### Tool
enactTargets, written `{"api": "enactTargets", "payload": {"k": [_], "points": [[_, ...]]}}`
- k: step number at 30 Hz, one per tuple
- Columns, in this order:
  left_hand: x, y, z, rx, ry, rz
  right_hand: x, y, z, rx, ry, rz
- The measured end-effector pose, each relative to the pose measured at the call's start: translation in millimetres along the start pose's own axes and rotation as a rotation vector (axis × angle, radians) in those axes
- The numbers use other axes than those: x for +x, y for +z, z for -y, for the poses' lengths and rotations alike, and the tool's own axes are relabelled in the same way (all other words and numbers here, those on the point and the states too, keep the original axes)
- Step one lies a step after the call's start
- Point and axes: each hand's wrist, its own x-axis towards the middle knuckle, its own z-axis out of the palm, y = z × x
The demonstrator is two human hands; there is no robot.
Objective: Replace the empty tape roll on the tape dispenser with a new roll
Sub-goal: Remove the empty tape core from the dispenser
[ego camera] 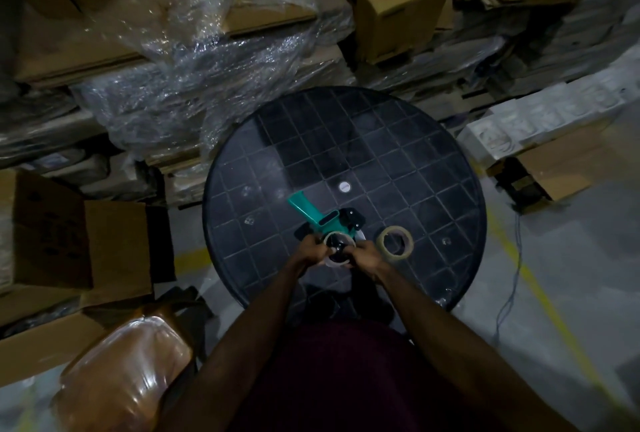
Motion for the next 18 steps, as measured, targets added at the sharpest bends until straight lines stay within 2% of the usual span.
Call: {"api": "enactTargets", "payload": {"k": [9, 12, 18], "points": [[-27.8, 0.3, -19.2, -0.075, 0.168, 0.068, 0.8, -13.2, 4.4, -0.133, -0.149, 0.011], [-21.5, -0.8, -13.4, -0.106, 0.198, 0.033, -1.9, -12.5, 6.0, -0.118, -0.189, 0.005], [-29.4, 4.8, -26.4, -0.091, 0.198, 0.003, -9.8, -12.5, 17.3, -0.124, -0.262, -0.097]]}}
